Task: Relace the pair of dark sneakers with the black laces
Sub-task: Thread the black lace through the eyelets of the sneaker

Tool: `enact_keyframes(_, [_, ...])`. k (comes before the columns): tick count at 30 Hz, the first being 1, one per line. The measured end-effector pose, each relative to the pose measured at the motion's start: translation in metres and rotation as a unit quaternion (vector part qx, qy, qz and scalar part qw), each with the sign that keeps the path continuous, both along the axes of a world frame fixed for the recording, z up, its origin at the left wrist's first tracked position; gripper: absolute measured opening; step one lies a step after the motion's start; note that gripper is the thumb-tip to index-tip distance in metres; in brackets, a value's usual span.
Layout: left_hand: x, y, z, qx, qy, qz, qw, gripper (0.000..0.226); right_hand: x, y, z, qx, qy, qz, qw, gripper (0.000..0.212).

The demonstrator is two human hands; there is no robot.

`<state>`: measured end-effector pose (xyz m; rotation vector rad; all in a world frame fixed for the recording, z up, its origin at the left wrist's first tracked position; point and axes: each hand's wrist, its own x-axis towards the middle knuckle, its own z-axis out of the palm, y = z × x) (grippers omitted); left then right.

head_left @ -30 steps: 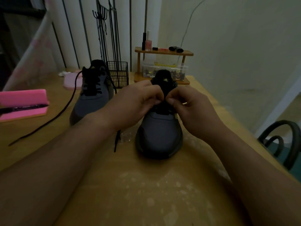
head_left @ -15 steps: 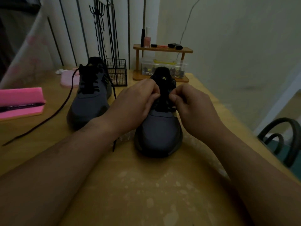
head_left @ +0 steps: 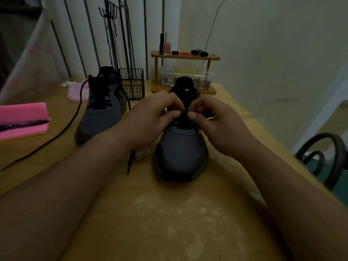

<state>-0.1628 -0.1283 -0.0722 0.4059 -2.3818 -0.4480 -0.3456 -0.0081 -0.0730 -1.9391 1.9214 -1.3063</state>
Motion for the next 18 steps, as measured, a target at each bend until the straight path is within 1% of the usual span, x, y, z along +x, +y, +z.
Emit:
enact_keyframes(5, [-0.0038,0.0023,-0.0016,-0.043,0.029,0.030,0.998,0.004,0.0003,-0.0036,-0.0015,-0.007,0.009,-0.037,0.999,0.008])
enact_keyframes(9, [-0.0055,0.0030,-0.0060,-0.068,0.036,0.053,0.996,0.002,-0.0004,-0.0040,-0.0022,0.002,0.004,-0.039,0.999,0.010])
enact_keyframes(16, [-0.0058,0.0049,-0.0086,-0.066,0.043,0.063,0.995,0.003,0.0021,-0.0018,-0.0008,0.003,0.001,-0.036,0.999,0.009])
enact_keyframes(18, [-0.0054,0.0065,-0.0068,-0.045,0.042,0.053,0.997,0.003,0.0032,-0.0002,-0.0001,0.007,0.005,-0.039,0.999,0.009])
